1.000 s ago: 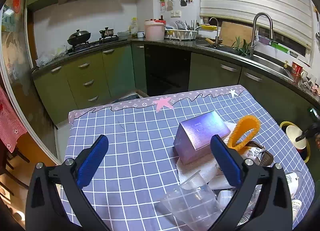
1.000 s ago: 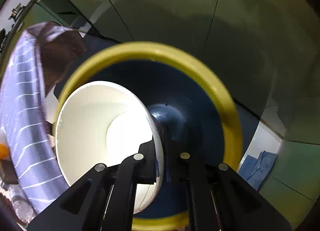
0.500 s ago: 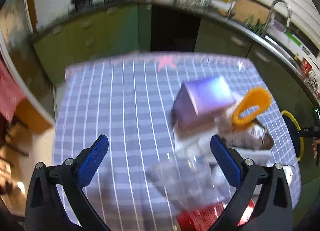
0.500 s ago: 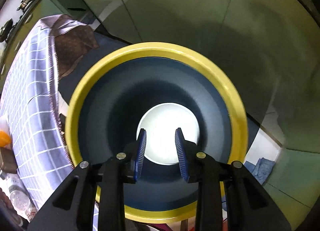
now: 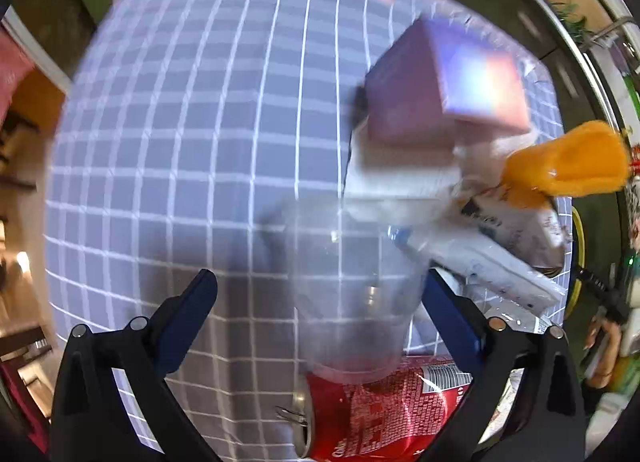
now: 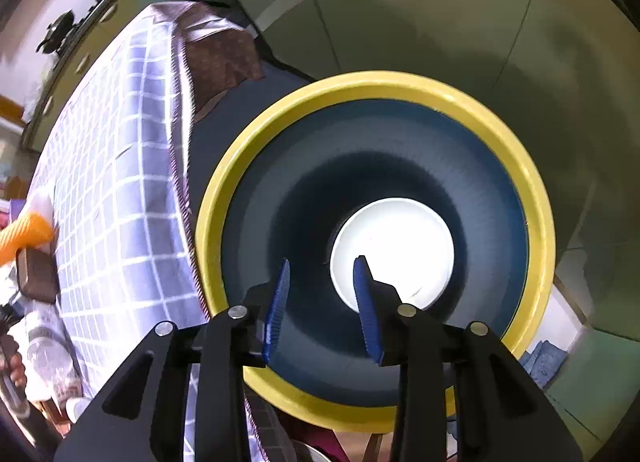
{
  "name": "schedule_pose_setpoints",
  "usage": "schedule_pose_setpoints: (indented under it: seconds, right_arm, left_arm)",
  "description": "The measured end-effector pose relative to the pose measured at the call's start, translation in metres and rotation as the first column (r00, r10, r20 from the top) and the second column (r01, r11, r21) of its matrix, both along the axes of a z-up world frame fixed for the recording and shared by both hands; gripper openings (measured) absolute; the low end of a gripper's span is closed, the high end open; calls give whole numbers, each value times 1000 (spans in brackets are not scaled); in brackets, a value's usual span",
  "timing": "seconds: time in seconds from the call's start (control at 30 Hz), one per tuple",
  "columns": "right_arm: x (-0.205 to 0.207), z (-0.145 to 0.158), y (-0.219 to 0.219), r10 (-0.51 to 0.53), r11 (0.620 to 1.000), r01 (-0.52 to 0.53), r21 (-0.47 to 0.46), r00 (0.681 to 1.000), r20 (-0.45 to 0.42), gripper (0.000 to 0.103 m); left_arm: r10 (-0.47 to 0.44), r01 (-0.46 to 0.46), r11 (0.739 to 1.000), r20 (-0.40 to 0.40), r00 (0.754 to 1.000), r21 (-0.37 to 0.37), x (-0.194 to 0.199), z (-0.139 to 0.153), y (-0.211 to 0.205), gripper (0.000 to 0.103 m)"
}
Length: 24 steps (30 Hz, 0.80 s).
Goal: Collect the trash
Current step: 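Grasp the clear plastic cup with the left tool and drop it into the bin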
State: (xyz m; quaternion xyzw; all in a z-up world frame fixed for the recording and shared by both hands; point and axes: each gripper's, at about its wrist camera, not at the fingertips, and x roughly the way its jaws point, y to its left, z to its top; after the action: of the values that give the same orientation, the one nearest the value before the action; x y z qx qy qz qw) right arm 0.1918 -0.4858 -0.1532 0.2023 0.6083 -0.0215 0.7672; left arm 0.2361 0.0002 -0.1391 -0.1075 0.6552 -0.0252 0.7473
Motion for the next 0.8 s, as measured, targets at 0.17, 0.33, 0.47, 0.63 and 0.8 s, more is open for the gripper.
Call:
schedule_pose_setpoints:
  seconds: [0.17, 0.33, 0.47, 0.63, 0.8]
  right_arm:
    - [-20, 0, 0, 20, 1000, -20, 8, 1000, 16, 34]
    - [-37, 1, -14, 25, 999, -26, 24, 999, 27, 34]
    - [-42, 3, -15, 24, 999, -27, 41, 998, 51, 34]
    - [-55, 14, -17, 25, 998, -30, 57, 996, 84, 34]
    - [-66, 32, -20, 25, 998, -32, 57, 991, 131, 34]
  left_arm:
    - [24, -24, 1000, -28, 999, 20, 6, -15, -2, 96]
    - [14, -15, 998, 9, 1000, 60, 10, -12, -3, 67]
    - [-12, 10, 999, 29, 999, 52, 7, 0, -4, 60]
    - [-39, 35, 998, 71, 997, 53, 2, 32, -6, 60]
    - [-87, 79, 996, 178, 980, 50, -16, 82, -13, 60]
